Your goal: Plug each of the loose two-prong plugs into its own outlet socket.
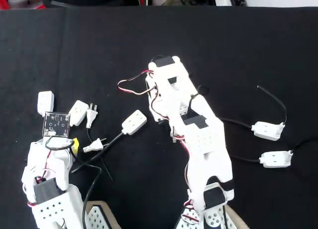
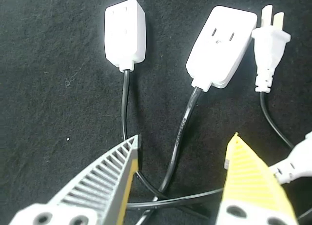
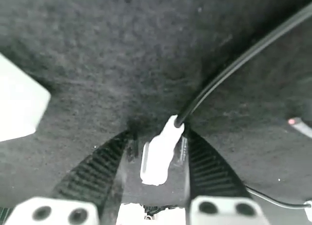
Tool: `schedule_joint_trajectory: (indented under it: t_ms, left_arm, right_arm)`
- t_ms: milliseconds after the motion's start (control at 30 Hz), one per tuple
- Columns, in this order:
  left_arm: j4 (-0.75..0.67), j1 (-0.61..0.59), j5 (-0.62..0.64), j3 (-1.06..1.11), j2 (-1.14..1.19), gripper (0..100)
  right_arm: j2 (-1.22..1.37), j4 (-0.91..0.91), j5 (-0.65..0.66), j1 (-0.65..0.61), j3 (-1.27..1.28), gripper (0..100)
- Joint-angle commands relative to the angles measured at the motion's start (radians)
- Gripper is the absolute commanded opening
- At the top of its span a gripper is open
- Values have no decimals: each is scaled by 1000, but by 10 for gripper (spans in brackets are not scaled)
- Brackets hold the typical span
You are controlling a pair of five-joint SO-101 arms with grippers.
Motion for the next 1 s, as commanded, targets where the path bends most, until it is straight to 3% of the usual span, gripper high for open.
schedule_joint_trajectory:
  t_ms: [0,733,967]
  left_arm:
    - [-2,12,-6,18,-5,282]
    - [-2,12,-6,18,-5,282]
    - [-2,13,-6,18,-5,282]
  right_arm:
    - [-8,32,9,3,-39,103]
    - [-19,32,51,8,-31,26]
    - [-260,32,52,5,-10,25]
